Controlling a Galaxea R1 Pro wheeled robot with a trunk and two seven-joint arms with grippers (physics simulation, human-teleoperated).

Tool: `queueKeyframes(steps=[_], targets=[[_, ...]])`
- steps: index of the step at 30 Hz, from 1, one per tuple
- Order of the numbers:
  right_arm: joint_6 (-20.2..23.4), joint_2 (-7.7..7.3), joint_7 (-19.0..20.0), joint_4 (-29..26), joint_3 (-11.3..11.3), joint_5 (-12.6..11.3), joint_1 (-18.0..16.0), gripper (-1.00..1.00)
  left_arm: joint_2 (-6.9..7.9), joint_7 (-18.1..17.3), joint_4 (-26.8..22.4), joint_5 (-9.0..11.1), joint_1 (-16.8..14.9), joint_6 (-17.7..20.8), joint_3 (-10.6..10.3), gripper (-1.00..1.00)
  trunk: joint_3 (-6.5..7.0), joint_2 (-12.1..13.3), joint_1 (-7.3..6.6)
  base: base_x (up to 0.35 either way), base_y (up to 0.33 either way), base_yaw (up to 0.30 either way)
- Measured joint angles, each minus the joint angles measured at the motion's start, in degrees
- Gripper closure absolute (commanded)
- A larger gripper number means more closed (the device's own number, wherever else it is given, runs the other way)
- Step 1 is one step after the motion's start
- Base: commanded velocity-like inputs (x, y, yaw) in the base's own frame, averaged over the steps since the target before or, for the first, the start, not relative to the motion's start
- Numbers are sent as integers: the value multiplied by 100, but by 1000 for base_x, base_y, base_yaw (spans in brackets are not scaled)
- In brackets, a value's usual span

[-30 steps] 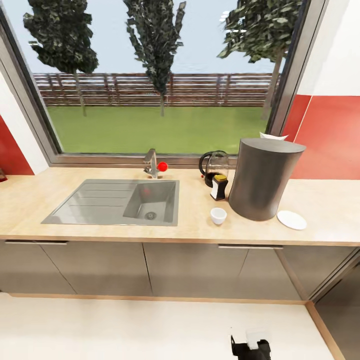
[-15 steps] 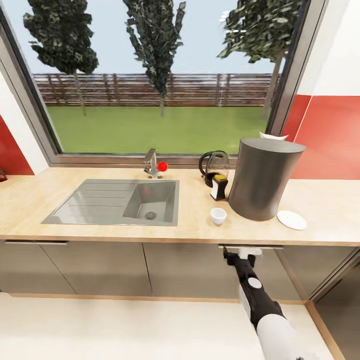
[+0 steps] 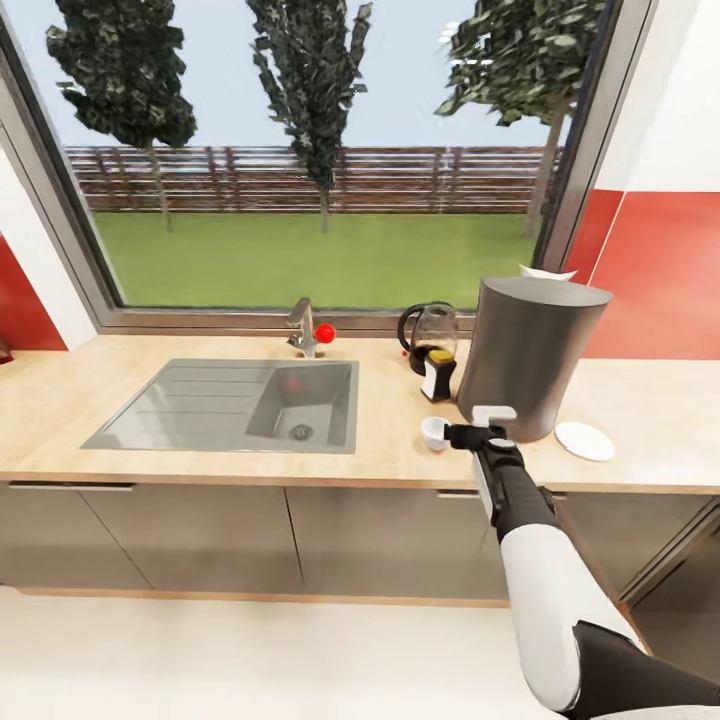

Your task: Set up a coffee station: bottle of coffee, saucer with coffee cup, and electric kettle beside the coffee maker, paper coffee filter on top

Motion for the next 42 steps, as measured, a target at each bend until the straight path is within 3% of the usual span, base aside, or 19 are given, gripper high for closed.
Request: queueKeyframes(steps=[2, 6, 24, 42], targets=[[508, 51, -1, -189, 21, 9, -7, -100, 0, 0, 3, 1, -1, 16, -1, -100, 0, 0, -1, 262, 0, 0], [998, 82, -8, -244, 31, 18, -11, -100, 0, 6, 3, 1, 1, 21, -1, -100, 0, 0, -1, 189, 0, 0], [1411, 111, 16, -415, 33, -36, -20, -100, -26, 9, 8, -17, 15, -19, -27, -100, 0, 0, 1, 0, 0, 0], [1435, 111, -14, -410, -11, -8, -20, -100, -26, 9, 16, -16, 16, -23, -26, -100, 0, 0, 1, 55, 0, 0]])
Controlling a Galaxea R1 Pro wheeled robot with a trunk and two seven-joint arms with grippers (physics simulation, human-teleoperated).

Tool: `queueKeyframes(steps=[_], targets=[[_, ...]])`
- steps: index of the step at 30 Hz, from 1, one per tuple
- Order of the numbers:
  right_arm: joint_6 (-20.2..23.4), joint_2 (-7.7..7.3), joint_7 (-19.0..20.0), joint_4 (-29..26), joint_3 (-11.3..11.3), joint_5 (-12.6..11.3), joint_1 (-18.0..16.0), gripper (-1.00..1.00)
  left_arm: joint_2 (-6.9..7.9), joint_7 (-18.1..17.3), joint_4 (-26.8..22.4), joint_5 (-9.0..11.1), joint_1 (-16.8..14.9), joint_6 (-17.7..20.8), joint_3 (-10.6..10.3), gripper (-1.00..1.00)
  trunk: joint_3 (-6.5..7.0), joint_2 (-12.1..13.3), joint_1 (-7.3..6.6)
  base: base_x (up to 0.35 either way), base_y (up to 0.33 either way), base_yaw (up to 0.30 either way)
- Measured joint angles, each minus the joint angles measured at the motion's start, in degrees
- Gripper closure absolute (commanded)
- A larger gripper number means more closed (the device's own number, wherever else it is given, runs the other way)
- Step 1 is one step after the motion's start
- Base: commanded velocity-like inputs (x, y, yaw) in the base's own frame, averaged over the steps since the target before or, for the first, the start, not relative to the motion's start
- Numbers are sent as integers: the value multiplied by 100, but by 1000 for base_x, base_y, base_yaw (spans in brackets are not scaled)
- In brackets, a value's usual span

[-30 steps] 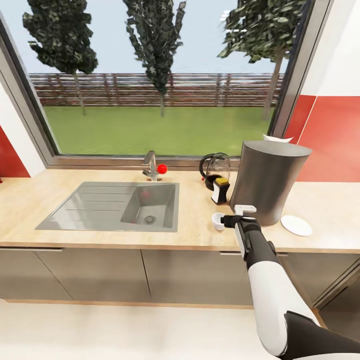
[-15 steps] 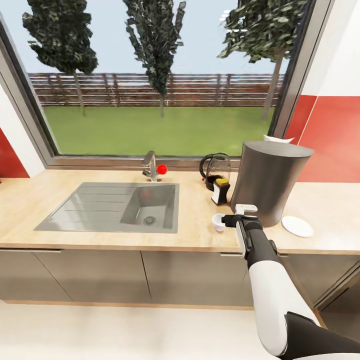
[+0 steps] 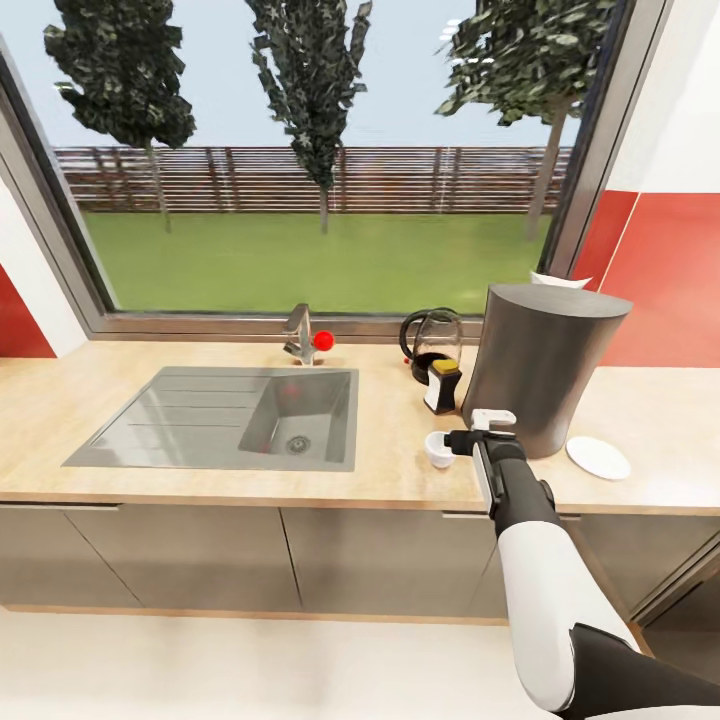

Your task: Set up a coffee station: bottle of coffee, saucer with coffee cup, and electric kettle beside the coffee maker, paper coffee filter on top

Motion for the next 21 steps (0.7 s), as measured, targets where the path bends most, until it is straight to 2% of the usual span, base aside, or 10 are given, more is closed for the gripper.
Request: queueKeyframes(steps=[12, 21], targets=[[283, 0, -9, 0, -9, 5, 0, -100, 7, 0, 0, 6, 0, 27, 6, -100, 0, 0, -1, 28, 9, 0], [300, 0, -9, -5, -9, 5, 0, -100, 0, 0, 5, 1, 0, 12, 3, -100, 0, 0, 0, 35, 12, 0]])
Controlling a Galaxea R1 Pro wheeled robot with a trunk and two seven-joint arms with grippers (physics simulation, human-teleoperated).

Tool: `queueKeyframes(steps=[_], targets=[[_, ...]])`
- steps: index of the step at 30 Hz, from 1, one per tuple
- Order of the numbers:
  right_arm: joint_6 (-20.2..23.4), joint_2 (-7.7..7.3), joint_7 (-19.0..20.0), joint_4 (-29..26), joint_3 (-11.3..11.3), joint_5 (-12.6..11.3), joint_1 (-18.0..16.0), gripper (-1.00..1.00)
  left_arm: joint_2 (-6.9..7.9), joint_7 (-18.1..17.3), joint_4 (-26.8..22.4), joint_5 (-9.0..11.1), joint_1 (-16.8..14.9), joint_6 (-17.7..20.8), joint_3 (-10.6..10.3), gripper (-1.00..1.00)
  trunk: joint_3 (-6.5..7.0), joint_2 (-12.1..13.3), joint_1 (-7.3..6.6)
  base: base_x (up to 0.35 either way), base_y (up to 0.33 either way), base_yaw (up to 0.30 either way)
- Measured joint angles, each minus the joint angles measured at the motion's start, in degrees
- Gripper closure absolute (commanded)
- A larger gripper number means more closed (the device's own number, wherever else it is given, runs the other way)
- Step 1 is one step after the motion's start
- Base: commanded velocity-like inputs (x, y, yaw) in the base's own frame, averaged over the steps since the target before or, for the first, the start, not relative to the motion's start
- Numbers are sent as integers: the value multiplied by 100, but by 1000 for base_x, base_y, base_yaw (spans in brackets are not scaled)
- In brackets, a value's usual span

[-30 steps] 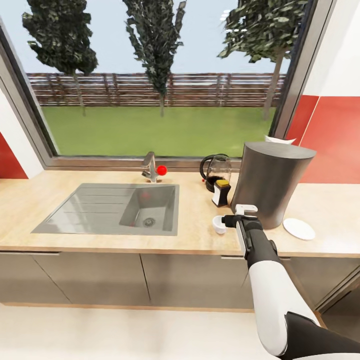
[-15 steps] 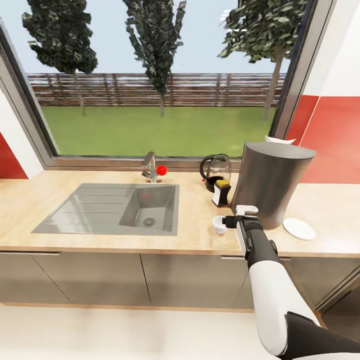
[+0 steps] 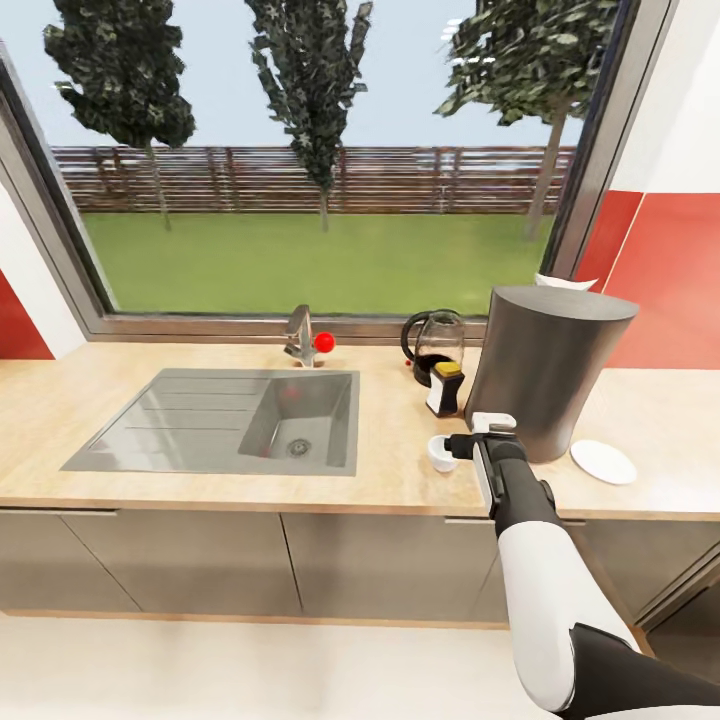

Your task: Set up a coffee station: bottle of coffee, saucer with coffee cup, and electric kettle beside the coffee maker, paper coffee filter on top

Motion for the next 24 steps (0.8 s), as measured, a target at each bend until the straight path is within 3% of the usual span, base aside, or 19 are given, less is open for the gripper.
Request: queueKeyframes(steps=[13, 17, 24], targets=[[9, 0, -16, 37, -9, 11, 0, -100, 0, 0, -5, 0, 0, 7, 4, -100, 0, 0, 0, 63, 0, 0], [3, 1, -233, 46, -13, 21, 0, -100, 0, 0, -5, 0, 0, 18, 4, -100, 0, 0, 0, 0, 0, 0], [2, 1, -286, 55, -12, 13, 0, -100, 0, 0, -5, 5, 0, 38, 4, -100, 0, 0, 0, 5, 0, 0]])
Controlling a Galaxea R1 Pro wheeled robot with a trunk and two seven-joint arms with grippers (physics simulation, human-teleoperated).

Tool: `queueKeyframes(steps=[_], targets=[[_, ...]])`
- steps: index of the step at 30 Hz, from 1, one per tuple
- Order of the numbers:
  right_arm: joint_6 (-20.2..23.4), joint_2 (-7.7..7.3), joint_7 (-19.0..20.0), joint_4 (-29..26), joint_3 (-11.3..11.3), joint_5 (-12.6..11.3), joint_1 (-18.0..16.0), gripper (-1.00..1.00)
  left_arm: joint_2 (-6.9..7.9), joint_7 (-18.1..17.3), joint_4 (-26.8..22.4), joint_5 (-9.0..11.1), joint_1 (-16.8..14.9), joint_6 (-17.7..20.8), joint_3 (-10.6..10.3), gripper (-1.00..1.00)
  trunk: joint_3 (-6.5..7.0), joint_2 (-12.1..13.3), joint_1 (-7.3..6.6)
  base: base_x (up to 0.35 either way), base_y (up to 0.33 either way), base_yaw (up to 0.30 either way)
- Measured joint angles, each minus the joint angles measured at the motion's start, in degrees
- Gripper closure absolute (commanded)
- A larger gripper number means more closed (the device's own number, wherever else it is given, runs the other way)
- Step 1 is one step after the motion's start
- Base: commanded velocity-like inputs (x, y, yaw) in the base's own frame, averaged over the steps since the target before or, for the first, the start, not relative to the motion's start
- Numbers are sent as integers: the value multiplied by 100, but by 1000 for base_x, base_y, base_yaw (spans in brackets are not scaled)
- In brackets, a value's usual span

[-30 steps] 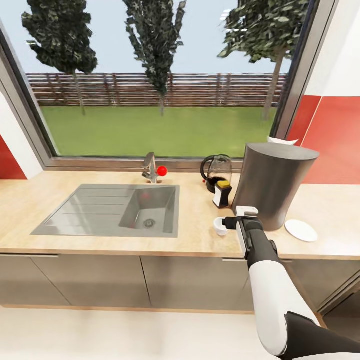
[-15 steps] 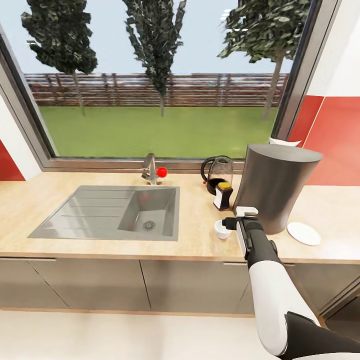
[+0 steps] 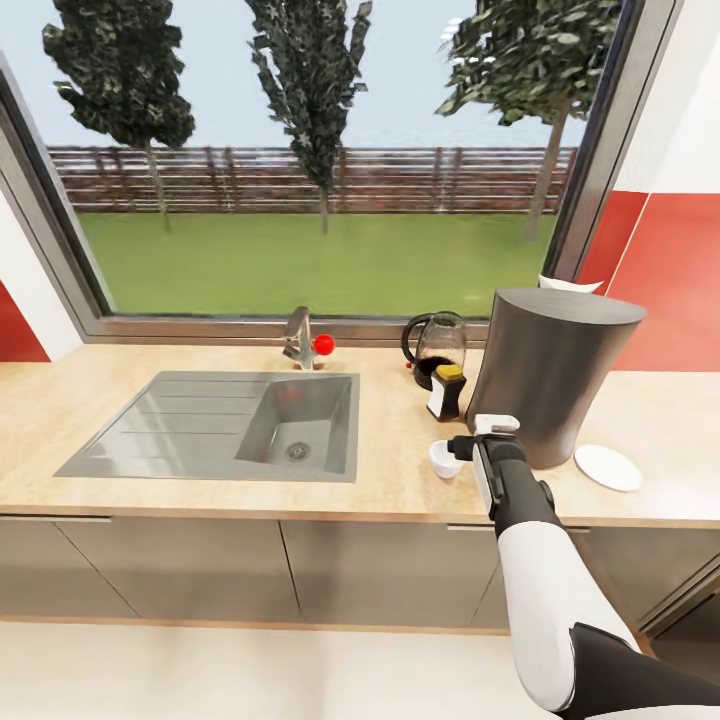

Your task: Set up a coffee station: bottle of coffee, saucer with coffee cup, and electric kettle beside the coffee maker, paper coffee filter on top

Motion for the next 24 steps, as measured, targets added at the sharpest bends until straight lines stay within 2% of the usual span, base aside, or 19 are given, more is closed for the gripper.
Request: queueKeyframes(steps=[17, 24], targets=[[0, 0, -2, 45, -21, 0, 0, -100, 0, 0, 0, 3, 0, -22, 0, -100, 0, 0, 0, 36, 24, 0], [-1, 0, 7, 317, -41, -4, 0, -100, 0, 0, 0, 4, 0, -5, 6, -100, 0, 0, 0, 2, 0, 0]])
